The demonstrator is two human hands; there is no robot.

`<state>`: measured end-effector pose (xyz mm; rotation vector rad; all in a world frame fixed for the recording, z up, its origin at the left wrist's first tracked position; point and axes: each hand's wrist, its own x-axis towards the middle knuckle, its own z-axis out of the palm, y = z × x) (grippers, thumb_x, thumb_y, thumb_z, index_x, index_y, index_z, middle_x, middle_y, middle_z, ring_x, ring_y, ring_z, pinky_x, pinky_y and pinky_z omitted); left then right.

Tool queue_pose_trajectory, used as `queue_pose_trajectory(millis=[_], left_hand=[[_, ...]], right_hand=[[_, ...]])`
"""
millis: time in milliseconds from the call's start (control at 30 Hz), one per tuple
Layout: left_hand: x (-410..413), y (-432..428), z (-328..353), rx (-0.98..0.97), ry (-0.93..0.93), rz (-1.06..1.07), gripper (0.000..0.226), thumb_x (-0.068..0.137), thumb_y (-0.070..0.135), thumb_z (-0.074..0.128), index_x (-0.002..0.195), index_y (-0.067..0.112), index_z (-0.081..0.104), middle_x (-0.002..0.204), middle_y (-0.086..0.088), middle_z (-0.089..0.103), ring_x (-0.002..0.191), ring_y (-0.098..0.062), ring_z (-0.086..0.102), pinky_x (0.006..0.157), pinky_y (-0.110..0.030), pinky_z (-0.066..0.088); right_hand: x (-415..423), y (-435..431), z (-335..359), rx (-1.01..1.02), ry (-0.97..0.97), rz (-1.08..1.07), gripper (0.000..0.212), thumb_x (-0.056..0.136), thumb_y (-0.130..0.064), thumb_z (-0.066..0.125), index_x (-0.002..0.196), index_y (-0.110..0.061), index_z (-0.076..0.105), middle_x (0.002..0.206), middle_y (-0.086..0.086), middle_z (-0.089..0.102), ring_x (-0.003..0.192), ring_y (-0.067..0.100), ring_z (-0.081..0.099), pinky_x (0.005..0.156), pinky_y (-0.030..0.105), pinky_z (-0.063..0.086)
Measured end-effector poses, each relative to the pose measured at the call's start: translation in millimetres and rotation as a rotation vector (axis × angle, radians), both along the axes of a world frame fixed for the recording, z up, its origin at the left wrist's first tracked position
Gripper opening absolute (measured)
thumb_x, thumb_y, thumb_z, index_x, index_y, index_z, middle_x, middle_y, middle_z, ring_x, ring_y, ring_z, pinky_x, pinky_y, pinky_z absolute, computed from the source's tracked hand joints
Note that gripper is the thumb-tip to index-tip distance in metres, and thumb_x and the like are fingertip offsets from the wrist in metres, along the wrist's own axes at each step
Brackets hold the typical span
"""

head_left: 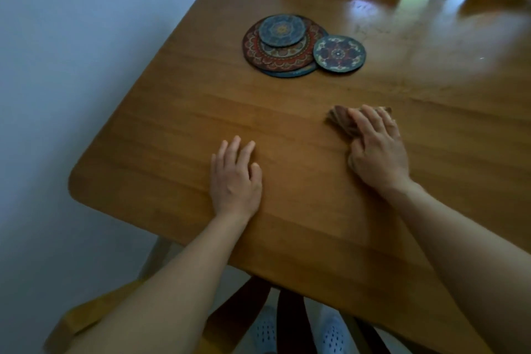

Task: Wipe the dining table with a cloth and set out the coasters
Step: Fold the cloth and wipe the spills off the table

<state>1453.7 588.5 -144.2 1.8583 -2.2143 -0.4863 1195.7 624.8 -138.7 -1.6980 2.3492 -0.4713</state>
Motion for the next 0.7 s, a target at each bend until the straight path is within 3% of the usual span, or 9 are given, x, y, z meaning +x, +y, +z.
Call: queue_pose_trajectory(millis=[167,267,367,467,567,700], left_hand=[[-107.7,35.7,6.4,0.066,0.116,-0.176,0.049,0.101,0.034,0.039,0.150,0.028,0.035,0.162,0.007,0.017,0.150,-0.013,0.004,0.123,-0.034,0.001],[-137.0,57.7,3.7,0.056,0.113,-0.209,0.052,0.101,0.036,0.039,0.152,0.028,0.031,0.163,0.006,0.013,0.150,-0.011,0.000,0.123,-0.033,-0.001],[-138.9,64.3,-3.1,0.002,0.061,-0.204,0.054,0.101,0.040,0.036,0.152,0.028,0.027,0.164,0.004,0.012,0.151,-0.012,0.000,0.123,-0.035,0.001],[-140.8,64.3,-5.5,-0.032,0.040,-0.200,0.054,0.100,0.041,0.036,0.152,0.026,0.030,0.163,0.003,0.015,0.151,-0.013,0.003,0.123,-0.035,0.001],[-143.6,65.5,-5.0,-0.044,0.031,-0.194,0.054,0.099,0.039,0.037,0.151,0.025,0.032,0.163,0.002,0.018,0.151,-0.014,0.005,0.123,-0.035,0.002],[-144.3,65.2,-4.7,-0.051,0.027,-0.188,0.055,0.098,0.037,0.040,0.151,0.025,0.033,0.163,0.002,0.019,0.151,-0.013,0.006,0.123,-0.035,0.001]], right_hand=[[-90.0,64.4,8.1,0.017,-0.028,-0.255,0.055,0.096,-0.016,0.047,0.149,-0.021,0.034,0.158,0.006,0.027,0.148,0.025,0.014,0.122,0.042,0.010],[-132.1,85.2,8.2,0.021,-0.025,-0.387,0.058,0.092,-0.025,0.040,0.149,-0.020,0.034,0.158,0.009,0.027,0.147,0.028,0.015,0.121,0.042,0.012],[-160.9,72.2,3.4,0.009,-0.012,-0.517,0.069,0.081,-0.032,0.030,0.148,-0.016,0.034,0.155,0.013,0.029,0.145,0.034,0.018,0.120,0.044,0.013],[-173.8,33.0,-0.5,0.029,0.037,-0.610,0.068,0.082,-0.032,0.031,0.147,-0.014,0.032,0.153,0.016,0.029,0.142,0.039,0.019,0.118,0.049,0.010],[-163.5,-10.3,-3.8,0.072,0.063,-0.532,0.059,0.092,-0.030,0.035,0.149,-0.017,0.029,0.155,0.014,0.026,0.144,0.038,0.016,0.118,0.050,0.007],[-114.7,-44.8,-6.9,0.035,0.069,-0.246,0.055,0.094,-0.032,0.039,0.148,-0.024,0.033,0.155,0.009,0.030,0.144,0.034,0.018,0.120,0.048,0.008]])
